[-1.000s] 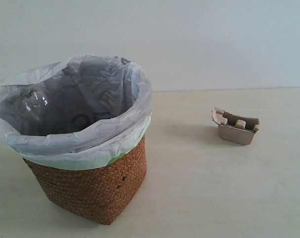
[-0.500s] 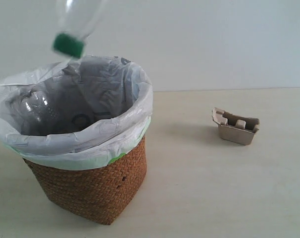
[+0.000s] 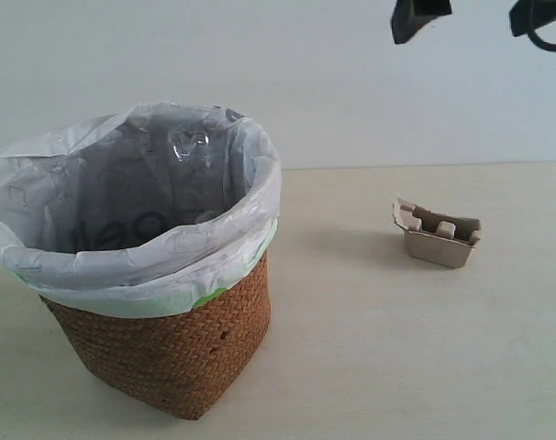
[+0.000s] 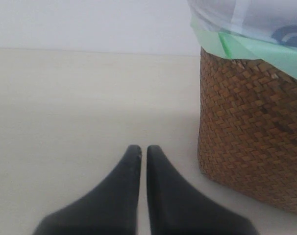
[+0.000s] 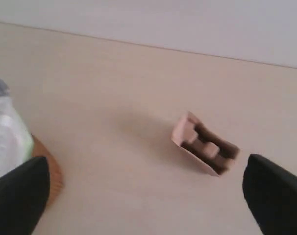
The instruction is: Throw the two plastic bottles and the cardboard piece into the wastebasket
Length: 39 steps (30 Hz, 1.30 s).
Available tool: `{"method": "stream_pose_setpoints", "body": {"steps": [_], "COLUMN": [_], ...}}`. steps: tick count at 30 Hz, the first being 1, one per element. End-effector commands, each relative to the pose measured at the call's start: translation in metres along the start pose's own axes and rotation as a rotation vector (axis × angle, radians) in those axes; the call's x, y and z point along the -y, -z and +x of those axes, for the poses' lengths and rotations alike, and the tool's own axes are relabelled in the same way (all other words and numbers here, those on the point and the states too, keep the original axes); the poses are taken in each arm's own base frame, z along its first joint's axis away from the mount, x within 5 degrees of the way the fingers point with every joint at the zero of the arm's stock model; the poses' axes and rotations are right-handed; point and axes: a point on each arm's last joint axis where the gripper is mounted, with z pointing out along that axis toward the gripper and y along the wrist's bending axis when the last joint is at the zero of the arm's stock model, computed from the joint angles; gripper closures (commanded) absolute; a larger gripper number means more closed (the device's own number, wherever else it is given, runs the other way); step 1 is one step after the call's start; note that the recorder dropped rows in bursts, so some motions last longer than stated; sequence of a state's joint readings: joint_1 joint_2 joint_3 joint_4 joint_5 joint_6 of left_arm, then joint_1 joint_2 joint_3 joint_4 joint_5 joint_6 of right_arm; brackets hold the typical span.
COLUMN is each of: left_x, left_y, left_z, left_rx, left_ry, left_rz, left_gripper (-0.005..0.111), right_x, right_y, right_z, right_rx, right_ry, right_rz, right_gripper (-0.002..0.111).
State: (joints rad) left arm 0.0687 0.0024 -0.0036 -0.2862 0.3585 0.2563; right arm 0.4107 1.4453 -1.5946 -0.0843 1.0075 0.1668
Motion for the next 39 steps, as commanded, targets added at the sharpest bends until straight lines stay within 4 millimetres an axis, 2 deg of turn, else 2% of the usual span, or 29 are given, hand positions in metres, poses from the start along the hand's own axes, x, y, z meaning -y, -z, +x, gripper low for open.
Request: {"method": "stream_pose_setpoints", "body": {"steps": [1,8,13,14,15,19,22,25,31,36,39], "left_x": [0.0,0.0,0.0,0.0,0.0,0.0,0.0,0.0,0.0,0.0,0.0], "left_y": [0.0,0.0,0.0,0.0,0.0,0.0,0.0,0.0,0.0,0.0,0.0], "left_z": [0.001,0.001,0.001,0.001,0.001,0.001,0.001,0.001,0.001,0.001,0.001], "left_rx": [-0.002,-0.002,-0.002,-0.002,-0.002,-0.002,-0.002,-0.002,-0.002,-0.002,-0.002], "left_ry": [-0.009,-0.009,-0.009,-0.009,-0.009,-0.009,-0.009,-0.009,-0.009,-0.009,-0.009], "left_rz": [-0.004,-0.004,-0.004,-0.004,-0.004,-0.004,-0.004,-0.004,-0.004,-0.004,-0.004], "left_gripper": [0.103,0.103,0.103,0.103,0.103,0.103,0.103,0.103,0.103,0.103,0.103], "right_x": [0.012,0.015,0.019,0.02,0.021,0.021,0.023,0.026,0.033,0.033,0.02], "right_y": [0.002,0.001,-0.02,-0.028,-0.046,-0.086,-0.113,-0.144,-0.192,-0.212,-0.219], "right_z": [0.003,0.012,0.017,0.018,0.023,0.036,0.035,0.043,0.067,0.084,0.09], "right_rx": [-0.043,-0.133,-0.234,-0.251,-0.299,-0.404,-0.386,-0.46,-0.665,-0.767,-0.775], "right_ry": [0.055,0.061,0.052,0.041,0.04,0.051,0.095,0.286,0.541,0.525,0.522], "right_rz": [0.114,0.15,0.217,0.235,0.256,0.294,0.326,0.336,0.36,0.366,0.351], "right_gripper": [0.011,0.011,0.011,0.011,0.011,0.011,0.011,0.011,0.011,0.011,0.011]}}
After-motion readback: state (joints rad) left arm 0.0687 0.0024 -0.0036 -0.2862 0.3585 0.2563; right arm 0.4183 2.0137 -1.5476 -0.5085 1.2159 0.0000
